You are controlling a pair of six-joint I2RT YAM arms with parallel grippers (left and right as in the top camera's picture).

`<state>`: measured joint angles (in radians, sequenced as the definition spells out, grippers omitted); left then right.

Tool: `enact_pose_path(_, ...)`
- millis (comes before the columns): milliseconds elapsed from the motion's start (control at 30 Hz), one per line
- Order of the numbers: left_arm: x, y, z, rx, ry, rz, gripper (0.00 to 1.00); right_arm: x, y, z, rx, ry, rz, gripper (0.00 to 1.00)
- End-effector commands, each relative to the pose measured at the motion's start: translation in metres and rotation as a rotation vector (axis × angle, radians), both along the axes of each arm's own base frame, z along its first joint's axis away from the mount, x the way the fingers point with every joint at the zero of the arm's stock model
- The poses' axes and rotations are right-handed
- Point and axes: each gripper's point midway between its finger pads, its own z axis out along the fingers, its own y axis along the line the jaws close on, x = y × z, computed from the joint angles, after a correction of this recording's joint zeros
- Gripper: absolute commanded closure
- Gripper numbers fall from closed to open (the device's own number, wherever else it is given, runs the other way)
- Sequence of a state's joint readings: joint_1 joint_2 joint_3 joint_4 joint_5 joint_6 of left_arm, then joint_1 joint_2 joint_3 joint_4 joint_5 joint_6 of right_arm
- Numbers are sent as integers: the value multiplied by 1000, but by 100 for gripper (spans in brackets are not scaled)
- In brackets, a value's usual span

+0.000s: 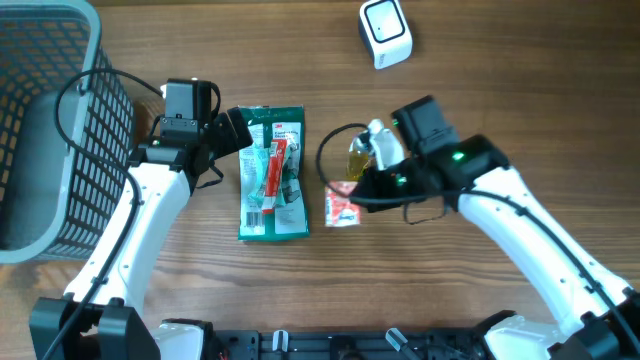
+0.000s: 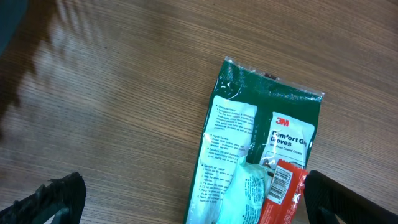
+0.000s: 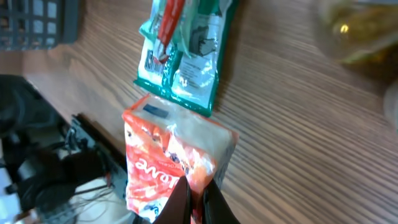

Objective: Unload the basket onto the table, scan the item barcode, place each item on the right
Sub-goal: 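Lift the tissue pack with right gripper and move it left, then lower the tissue pack beside the gloves pack and open right gripper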

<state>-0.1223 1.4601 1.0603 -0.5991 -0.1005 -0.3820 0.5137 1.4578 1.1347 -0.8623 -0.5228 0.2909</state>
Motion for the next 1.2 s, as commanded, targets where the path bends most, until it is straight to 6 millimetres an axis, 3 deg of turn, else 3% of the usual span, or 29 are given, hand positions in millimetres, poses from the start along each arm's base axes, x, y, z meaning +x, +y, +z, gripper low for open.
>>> enact_pose_path(0, 3, 1, 7, 9, -19, -4, 0, 4, 20, 2, -63, -91, -34, 96)
enact_pose_path(133, 3, 1, 7, 9, -19, -5, 0, 8, 30, -12, -162, -139, -107, 96)
enact_pose_path(300, 3, 1, 7, 9, -19, -5, 0, 9, 49, -37, -189, -136, -67, 95)
enact_pose_path(567, 3, 1, 7, 9, -19, -4, 0, 13, 55, -77, -243, -85, -55, 91)
enact_pose_path(600, 3, 1, 7, 9, -19, -4, 0, 13, 55, -79, -249, -80, -54, 80)
enact_pose_path(633, 3, 1, 7, 8, -19, -5, 0, 13, 55, -80, -251, -80, -53, 58)
enact_pose_path(667, 3, 1, 7, 9, -19, -5, 0, 14, 55, -80, -252, -83, -53, 48)
enact_pose_path(800, 3, 1, 7, 9, -19, -5, 0, 17, 58, -63, -228, -105, -56, 43)
enact_pose_path(967, 3, 1, 7, 9, -19, -5, 0, 21, 51, 1, -160, -195, -66, 38)
enact_pose_path(1033, 3, 1, 7, 9, -19, -4, 0, 23, 38, 24, -131, -229, -104, 38)
enact_pose_path(1167, 3, 1, 7, 9, -19, -4, 0, 31, 2, 36, -159, -227, -193, 37)
